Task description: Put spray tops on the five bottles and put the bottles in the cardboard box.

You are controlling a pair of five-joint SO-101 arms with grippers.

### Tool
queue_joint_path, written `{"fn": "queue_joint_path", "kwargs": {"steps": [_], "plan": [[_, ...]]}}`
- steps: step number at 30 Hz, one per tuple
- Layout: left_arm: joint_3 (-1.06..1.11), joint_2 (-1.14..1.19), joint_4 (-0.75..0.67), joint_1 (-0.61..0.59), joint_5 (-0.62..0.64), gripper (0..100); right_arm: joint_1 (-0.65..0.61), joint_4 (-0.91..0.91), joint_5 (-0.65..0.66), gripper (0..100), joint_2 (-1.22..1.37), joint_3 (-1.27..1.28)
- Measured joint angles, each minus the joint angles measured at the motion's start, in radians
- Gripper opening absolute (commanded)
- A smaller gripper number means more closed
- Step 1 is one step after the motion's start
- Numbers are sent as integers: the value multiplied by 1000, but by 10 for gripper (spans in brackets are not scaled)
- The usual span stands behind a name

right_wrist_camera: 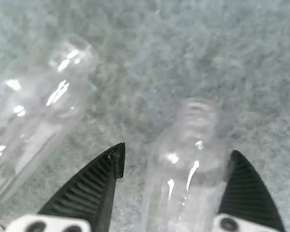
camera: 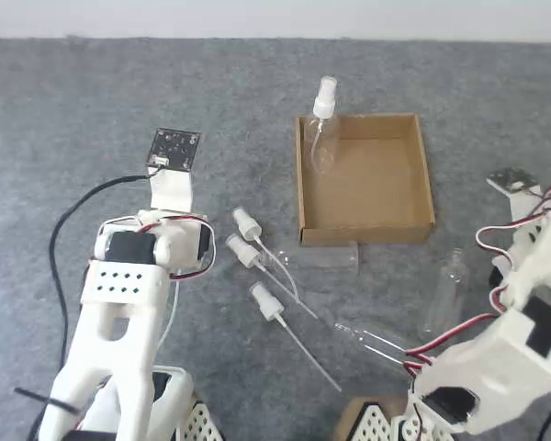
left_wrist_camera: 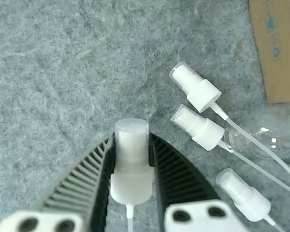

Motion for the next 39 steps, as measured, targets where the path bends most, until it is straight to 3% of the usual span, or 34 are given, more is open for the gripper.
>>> {"fn": "queue_joint_path", "kwargs": {"steps": [6, 12, 17, 21, 29, 35, 39], "plan": [[0, 0, 0, 0, 0, 13, 26, -14, 0, 166, 69, -15], [0, 0, 0, 0, 0, 13, 29, -15, 0, 6, 71, -18], [0, 0, -35, 0, 0, 13, 29, -6, -2, 6, 71, -40], [-3, -25, -44, 0, 0, 13, -14, 48, -92, 6, 12, -89], [-187, -181, 115, 0, -3, 13, -292, 107, -350, 6, -351, -64], [-425, -239, 258, -2, -3, 13, -623, 87, -537, 6, -658, 101], [-562, -239, 281, -2, -3, 12, -855, 72, -641, 6, -816, 163]]}}
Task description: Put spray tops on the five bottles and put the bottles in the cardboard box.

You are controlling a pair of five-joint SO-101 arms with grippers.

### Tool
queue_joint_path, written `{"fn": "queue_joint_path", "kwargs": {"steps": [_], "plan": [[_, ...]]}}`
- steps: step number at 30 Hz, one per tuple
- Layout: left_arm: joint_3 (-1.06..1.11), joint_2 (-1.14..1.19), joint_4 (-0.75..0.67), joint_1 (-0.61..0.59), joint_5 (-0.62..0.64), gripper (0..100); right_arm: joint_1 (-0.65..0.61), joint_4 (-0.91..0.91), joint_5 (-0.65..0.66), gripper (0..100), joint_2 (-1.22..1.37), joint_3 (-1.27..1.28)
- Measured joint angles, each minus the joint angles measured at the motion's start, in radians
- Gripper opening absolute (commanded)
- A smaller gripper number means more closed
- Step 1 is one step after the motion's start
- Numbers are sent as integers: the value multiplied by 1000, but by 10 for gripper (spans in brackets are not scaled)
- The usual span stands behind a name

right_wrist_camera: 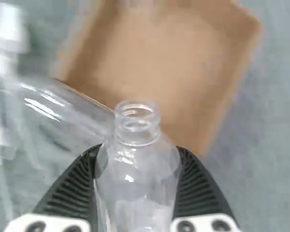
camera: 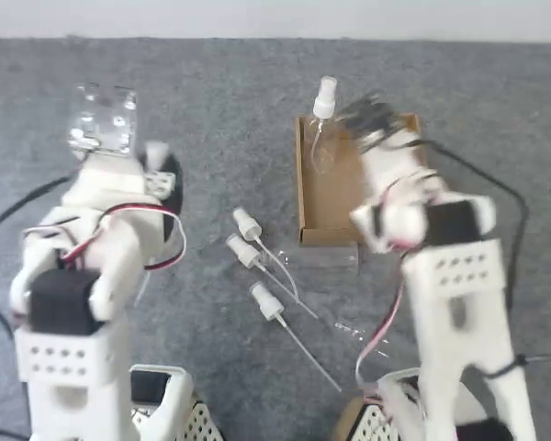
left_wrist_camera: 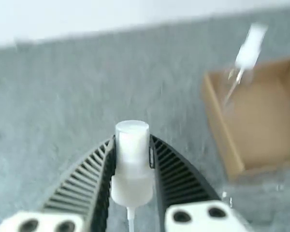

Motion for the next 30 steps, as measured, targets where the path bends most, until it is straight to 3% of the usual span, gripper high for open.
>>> {"fn": "queue_joint_path", "kwargs": {"steps": [6, 13, 25, 30], "plan": [[-169, -8, 0, 3, 92, 12, -304, -132, -100, 6, -54, 115], [-256, -35, -46, 2, 229, 12, -523, -423, -164, 6, -101, 316], [-244, -29, -201, 6, 428, 12, -578, -529, -170, 7, -267, 468], [-144, -32, -299, 43, 468, 12, -580, -700, -176, 6, -318, 577]]}}
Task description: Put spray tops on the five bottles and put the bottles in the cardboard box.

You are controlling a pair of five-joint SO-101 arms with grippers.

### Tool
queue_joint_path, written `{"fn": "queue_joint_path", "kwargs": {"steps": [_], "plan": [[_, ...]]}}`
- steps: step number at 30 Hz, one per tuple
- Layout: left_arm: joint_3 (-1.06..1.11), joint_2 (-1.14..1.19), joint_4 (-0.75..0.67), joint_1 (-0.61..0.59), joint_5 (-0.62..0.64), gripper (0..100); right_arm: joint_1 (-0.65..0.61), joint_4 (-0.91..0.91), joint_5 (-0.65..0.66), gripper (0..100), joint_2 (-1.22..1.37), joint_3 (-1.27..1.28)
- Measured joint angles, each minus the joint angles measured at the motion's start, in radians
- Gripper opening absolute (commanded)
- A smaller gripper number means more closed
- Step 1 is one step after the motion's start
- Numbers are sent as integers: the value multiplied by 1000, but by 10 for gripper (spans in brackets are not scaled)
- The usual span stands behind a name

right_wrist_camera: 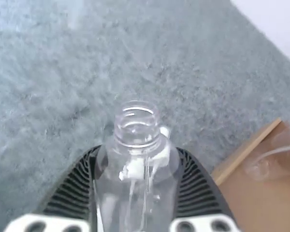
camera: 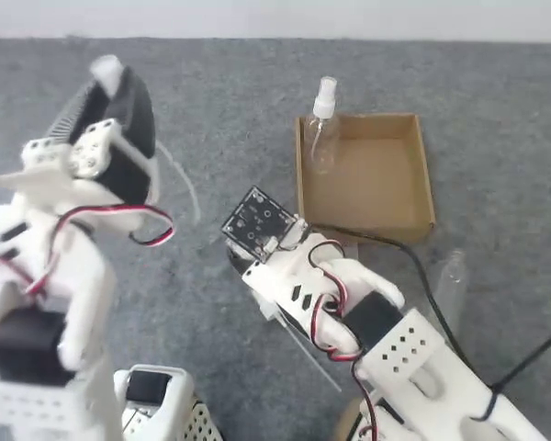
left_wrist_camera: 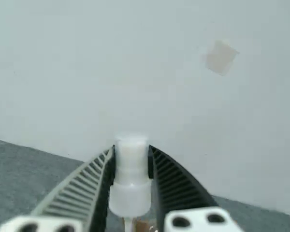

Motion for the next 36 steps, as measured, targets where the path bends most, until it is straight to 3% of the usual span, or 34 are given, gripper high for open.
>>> {"fn": "queue_joint_path", "kwargs": {"steps": [4, 8, 17, 36], "plan": [[75, 8, -35, 54, 2, 12, -3, -164, 0, 6, -3, 97], [126, 6, -69, 60, 2, 12, -26, -207, 0, 6, -3, 115], [253, 8, -146, 71, 6, 12, -58, -215, 0, 6, -8, 117], [215, 8, -135, 71, 2, 12, -55, -216, 0, 6, -9, 144]]}}
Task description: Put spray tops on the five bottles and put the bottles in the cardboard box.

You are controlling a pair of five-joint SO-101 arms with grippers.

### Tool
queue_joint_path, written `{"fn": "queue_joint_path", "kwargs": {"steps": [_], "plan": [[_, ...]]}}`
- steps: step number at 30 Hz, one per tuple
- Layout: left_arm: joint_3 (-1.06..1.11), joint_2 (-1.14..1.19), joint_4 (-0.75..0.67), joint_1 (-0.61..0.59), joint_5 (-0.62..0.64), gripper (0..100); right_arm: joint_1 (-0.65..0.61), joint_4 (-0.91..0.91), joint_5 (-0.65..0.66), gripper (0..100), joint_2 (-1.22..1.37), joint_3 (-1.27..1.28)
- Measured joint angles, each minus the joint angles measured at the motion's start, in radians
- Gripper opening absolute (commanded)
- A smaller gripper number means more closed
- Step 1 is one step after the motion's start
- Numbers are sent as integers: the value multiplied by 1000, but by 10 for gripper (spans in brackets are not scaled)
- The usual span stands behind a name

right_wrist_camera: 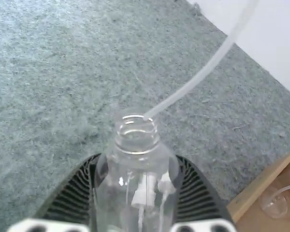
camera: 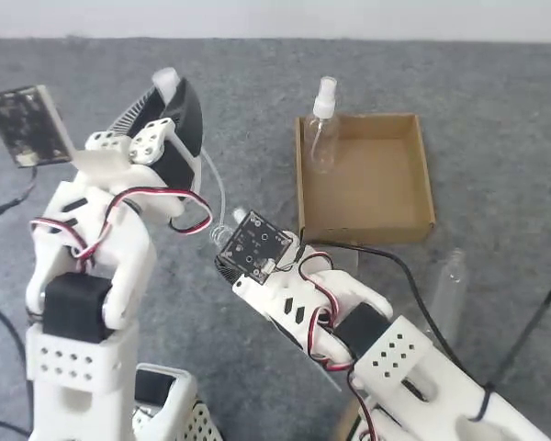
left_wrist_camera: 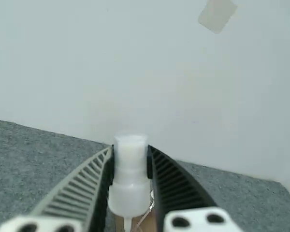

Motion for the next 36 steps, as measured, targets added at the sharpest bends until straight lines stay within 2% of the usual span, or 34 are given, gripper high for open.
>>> {"fn": "queue_joint_path", "kwargs": {"steps": [5, 13, 18, 21, 28, 36], "plan": [[0, 0, 144, 0, -58, 12, 0, 0, -6, 6, 0, 0], [0, 0, 328, 3, -224, 12, -2, 0, -115, 6, 0, 0], [17, 0, 339, 8, -238, 12, -2, 0, -123, 6, 0, 0], [60, 0, 339, 51, -244, 12, -2, 0, -127, 6, 0, 0], [87, 0, 339, 157, -244, 12, 6, 0, -304, 6, 0, 0], [117, 0, 339, 163, -244, 36, 9, -5, -324, 7, 0, 38]]}}
